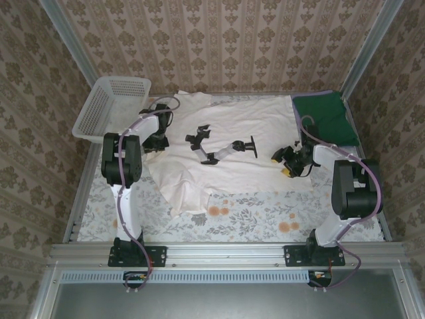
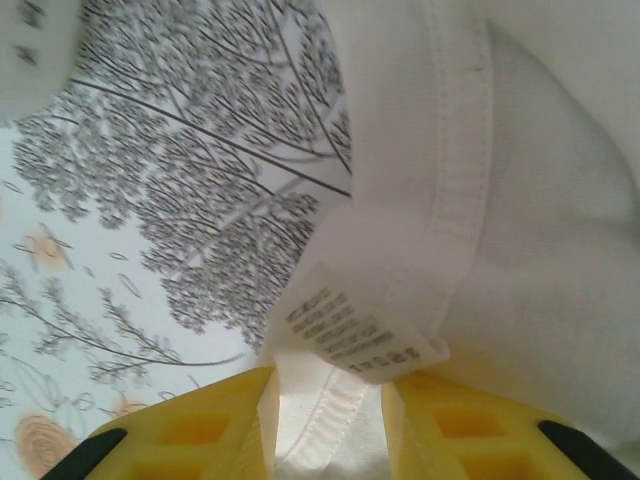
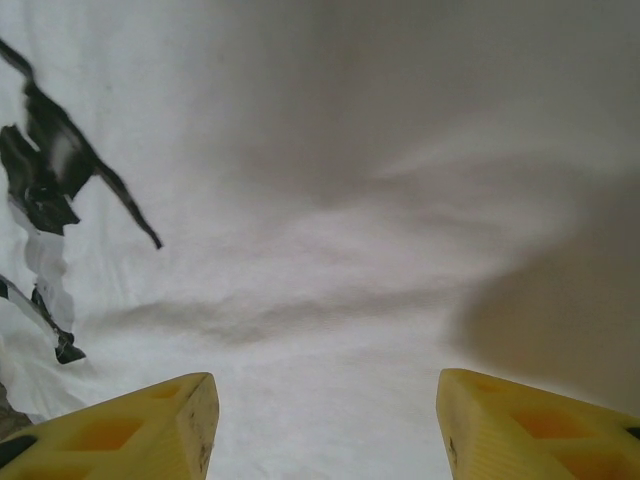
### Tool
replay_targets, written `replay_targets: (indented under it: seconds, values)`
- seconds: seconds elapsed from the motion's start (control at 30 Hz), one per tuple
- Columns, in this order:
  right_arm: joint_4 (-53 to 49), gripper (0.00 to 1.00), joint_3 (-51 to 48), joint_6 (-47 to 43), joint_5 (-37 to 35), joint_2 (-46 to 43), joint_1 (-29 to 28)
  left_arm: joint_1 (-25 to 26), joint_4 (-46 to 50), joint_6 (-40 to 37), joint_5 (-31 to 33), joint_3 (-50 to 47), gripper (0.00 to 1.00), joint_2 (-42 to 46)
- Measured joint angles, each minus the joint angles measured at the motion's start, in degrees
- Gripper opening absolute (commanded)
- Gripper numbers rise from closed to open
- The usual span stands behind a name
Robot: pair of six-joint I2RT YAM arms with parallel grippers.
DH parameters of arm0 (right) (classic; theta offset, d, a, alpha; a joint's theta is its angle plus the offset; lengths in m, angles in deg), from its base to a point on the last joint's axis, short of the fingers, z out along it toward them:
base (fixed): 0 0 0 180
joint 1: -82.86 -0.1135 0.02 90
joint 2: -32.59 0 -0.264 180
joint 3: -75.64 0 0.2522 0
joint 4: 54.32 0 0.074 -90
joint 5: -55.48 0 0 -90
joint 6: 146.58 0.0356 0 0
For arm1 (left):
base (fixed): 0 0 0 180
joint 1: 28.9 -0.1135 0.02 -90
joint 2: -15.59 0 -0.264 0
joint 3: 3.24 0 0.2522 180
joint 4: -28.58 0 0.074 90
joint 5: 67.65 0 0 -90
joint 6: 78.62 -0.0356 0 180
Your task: Fold and stack the t-shirts
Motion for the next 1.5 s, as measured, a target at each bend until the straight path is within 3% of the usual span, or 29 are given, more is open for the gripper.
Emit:
replay_targets:
  seconds: [0.2,0.37,0.47,0.6,0.73,1.03,1.13,1.2,1.5]
  values:
    - [0.0,0.64,-2.3,1.2,0.0,-3.0,0.0,-0.5,1.0,-1.4,0.3,3.3,0.42,0.0]
    - [-0.6,0.64,-2.4,1.4,0.0,-7.7,-0.3,0.0,1.6,-2.4,-1.2,4.6,0.62,2.1]
    - [-1.9,0.62,-2.4,1.0,-0.5,-10.2,-1.0,1.4,1.6,-2.7,-3.1,1.9,0.66,7.9]
    - [-7.0,0.60,-2.5,-0.7,-4.5,-12.0,-2.1,4.7,-0.2,-2.8,-9.2,-8.4,0.67,21.9]
    - [-11.1,0.60,-5.1,-1.6,-11.3,-16.1,-0.9,6.6,-2.8,-3.1,-19.8,-23.6,0.68,36.2]
    - [-12.4,0.57,-11.8,-1.0,-18.0,-25.6,4.7,15.0,1.5,-3.7,-32.3,-43.8,0.74,51.9]
    - [-12.1,0.56,-14.8,-0.5,-18.8,-29.2,7.4,19.5,2.5,-2.1,-33.5,-47.2,0.72,56.2]
    - [-11.9,0.56,-15.7,-0.2,-18.9,-30.0,7.9,21.7,2.8,-0.3,-33.4,-48.1,0.66,56.2]
    - [-8.9,0.55,-17.9,0.1,-18.9,-29.7,11.5,22.5,-0.1,6.4,-29.5,-53.7,0.52,54.1]
